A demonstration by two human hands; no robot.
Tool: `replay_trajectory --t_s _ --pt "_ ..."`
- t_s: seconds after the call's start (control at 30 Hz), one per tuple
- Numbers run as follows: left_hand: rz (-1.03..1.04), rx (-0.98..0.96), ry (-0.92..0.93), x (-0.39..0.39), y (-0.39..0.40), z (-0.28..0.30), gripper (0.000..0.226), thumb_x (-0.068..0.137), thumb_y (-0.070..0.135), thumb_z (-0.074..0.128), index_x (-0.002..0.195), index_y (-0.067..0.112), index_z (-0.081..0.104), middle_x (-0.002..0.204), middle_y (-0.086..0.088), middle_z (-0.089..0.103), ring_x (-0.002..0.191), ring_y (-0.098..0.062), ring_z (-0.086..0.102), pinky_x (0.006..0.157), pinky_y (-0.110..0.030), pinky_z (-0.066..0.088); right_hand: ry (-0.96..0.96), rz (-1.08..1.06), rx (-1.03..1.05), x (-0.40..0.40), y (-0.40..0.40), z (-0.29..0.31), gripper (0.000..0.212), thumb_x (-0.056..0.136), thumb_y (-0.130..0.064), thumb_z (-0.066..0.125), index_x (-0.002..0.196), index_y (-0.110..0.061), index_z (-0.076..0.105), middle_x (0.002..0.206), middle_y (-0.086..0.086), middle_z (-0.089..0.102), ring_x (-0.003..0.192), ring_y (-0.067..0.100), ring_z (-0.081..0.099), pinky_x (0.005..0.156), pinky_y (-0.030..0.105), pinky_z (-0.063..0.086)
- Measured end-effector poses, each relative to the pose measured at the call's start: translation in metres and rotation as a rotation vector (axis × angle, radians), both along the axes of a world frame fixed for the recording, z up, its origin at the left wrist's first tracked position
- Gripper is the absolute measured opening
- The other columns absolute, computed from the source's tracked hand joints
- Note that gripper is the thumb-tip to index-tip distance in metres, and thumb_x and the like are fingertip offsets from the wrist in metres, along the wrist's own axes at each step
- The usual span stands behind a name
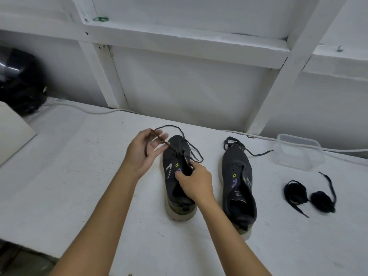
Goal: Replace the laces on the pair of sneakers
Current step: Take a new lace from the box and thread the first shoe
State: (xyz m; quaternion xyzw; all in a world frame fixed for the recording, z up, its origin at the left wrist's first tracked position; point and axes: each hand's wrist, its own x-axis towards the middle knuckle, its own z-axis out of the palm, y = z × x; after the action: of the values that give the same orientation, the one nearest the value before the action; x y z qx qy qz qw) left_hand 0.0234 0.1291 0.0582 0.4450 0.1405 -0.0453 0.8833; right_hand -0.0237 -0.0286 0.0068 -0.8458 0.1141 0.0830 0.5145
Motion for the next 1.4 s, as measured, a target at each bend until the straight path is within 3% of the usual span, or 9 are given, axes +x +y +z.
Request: replay_trajectory --t_s 0.13,0.33,0.43,0.6,0.67,0.8,1.0,1.17,1.4 --pt "-0.173 1.146 -0.12 -0.003 -0.005 -0.019 0.01 0.094 0.029 0.064 0.089 0.022 0.06 0.071 0.004 0.056 0.062 -0.01 0.054 0.07 -0.028 0.05 -0.086 0.013 -0.087 -0.002 0.0 0.003 0.029 0.088 -0.032 0.07 0.115 -0.024 0.066 0.085 -0.018 0.057 0.083 0.008 0.057 0.069 0.018 0.043" --pt "-0.339 1.662 -0.277 0.0 -0.014 -0.038 0.015 0.089 0.031 0.072 0.103 0.026 0.075 0.076 0.014 0.047 0.081 -0.014 0.052 0.071 -0.028 0.038 -0.164 0.014 -0.214 -0.001 0.005 -0.002 0.033 0.085 -0.038 0.069 0.116 -0.029 0.064 0.103 -0.006 0.063 0.093 0.016 0.06 0.074 0.03 0.047" --pt "-0.365 1.581 -0.254 0.002 -0.016 -0.037 0.004 0.091 0.029 0.07 0.092 0.026 0.073 0.082 0.01 0.053 0.082 -0.014 0.056 0.072 -0.026 0.039 -0.163 0.026 -0.239 0.0 0.005 -0.005 0.035 0.085 -0.039 0.068 0.118 -0.031 0.064 0.106 -0.006 0.062 0.096 0.017 0.059 0.074 0.029 0.044" --pt "-0.035 0.368 -0.077 0.007 -0.001 -0.001 0.017 0.099 0.017 0.054 0.082 0.02 0.056 0.085 0.007 0.066 0.061 -0.004 0.051 0.056 -0.021 0.036 -0.161 0.016 -0.249 0.001 0.004 -0.009 0.036 0.085 -0.037 0.068 0.12 -0.029 0.064 0.105 -0.004 0.064 0.094 0.017 0.059 0.069 0.026 0.038" --pt "0.097 0.137 0.01 0.012 0.015 0.01 0.021 0.1 0.018 0.048 0.079 0.019 0.051 0.074 0.002 0.063 0.054 -0.009 0.045 0.052 -0.023 0.034 -0.166 0.015 -0.242 0.001 0.005 -0.01 0.032 0.085 -0.036 0.067 0.116 -0.029 0.065 0.101 -0.005 0.063 0.09 0.016 0.059 0.065 0.025 0.039" --pt "-0.047 1.13 0.003 0.005 0.027 -0.002 0.022 0.093 0.039 0.067 0.09 0.021 0.054 0.068 0.003 0.048 0.055 -0.012 0.041 0.054 -0.025 0.036 -0.181 0.007 -0.229 0.001 0.005 -0.013 0.029 0.084 -0.037 0.067 0.112 -0.03 0.064 0.097 -0.006 0.062 0.087 0.015 0.058 0.059 0.014 0.033" --pt "-0.404 1.645 -0.205 0.0 -0.002 -0.025 0.012 0.084 0.042 0.075 0.083 0.033 0.067 0.066 0.014 0.051 0.069 -0.01 0.054 0.059 -0.025 0.036 -0.177 0.002 -0.23 0.002 0.004 -0.013 0.034 0.085 -0.037 0.068 0.118 -0.029 0.064 0.1 -0.005 0.061 0.089 0.014 0.056 0.063 0.022 0.035" --pt "-0.411 1.777 -0.138 0.005 -0.003 -0.034 0.015 0.085 0.045 0.074 0.092 0.031 0.071 0.072 0.017 0.051 0.079 -0.013 0.054 0.065 -0.026 0.037 -0.165 0.002 -0.219 0.002 0.003 -0.013 0.038 0.086 -0.037 0.069 0.122 -0.029 0.065 0.104 -0.003 0.059 0.092 0.015 0.055 0.07 0.025 0.038" --pt "-0.298 1.605 -0.331 -0.002 -0.015 -0.044 0.019 0.089 0.034 0.071 0.108 0.035 0.075 0.094 0.012 0.074 0.089 -0.012 0.066 0.074 -0.027 0.051 -0.182 0.009 -0.232 0.001 0.004 -0.012 0.033 0.086 -0.036 0.068 0.118 -0.029 0.065 0.099 -0.001 0.059 0.088 0.017 0.057 0.067 0.026 0.038"
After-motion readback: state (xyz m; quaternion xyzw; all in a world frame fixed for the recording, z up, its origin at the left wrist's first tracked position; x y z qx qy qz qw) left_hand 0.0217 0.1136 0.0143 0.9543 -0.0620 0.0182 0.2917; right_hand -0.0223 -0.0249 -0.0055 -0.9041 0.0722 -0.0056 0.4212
